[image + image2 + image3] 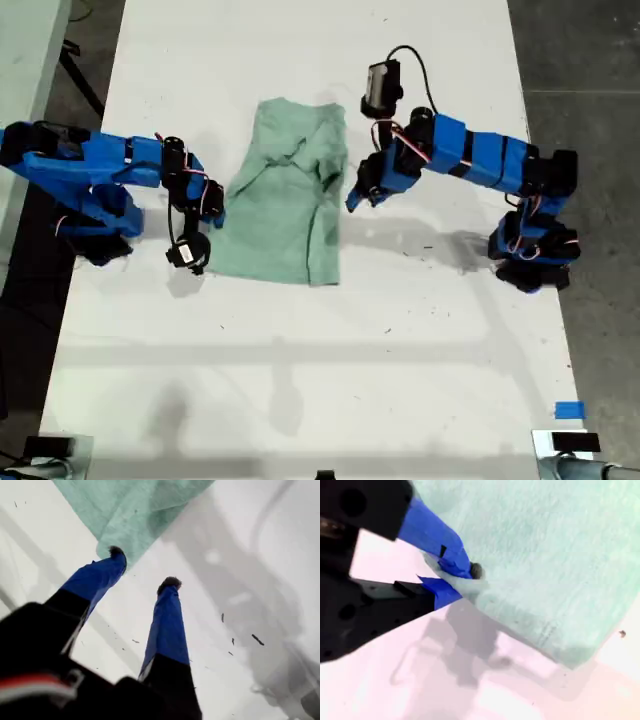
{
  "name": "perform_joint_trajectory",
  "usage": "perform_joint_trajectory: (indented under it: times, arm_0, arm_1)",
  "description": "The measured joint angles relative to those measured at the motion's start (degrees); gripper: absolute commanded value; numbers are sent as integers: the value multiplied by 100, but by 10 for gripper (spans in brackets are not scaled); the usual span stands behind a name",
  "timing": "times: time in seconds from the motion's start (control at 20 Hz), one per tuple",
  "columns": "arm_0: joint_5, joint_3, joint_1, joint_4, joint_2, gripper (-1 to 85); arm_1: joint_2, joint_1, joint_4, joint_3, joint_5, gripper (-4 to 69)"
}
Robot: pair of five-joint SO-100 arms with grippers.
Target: Fold t-shirt
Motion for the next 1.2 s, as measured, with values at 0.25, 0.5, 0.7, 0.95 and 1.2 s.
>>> perform_joint_trajectory:
  times: [0.25, 0.5, 0.7, 0.95, 1.2]
  arm_0:
    - [-9, -677, -97, 237, -70, 0]
    - [-9, -2232, 62, 18, -1811, 0]
    - [-167, -3164, 211, -26, -2944, 0]
    - [-316, -4957, 396, 185, -4887, 47]
    - [-325, -6363, 448, 1222, -5678, 307]
  arm_1:
    - [413, 44, 0, 404, -9, 181]
    - [686, 79, 0, 650, 18, 178]
    - [756, 79, -62, 800, 53, 178]
    - [773, 79, -88, 896, 53, 178]
    - [940, 79, -185, 1151, 53, 177]
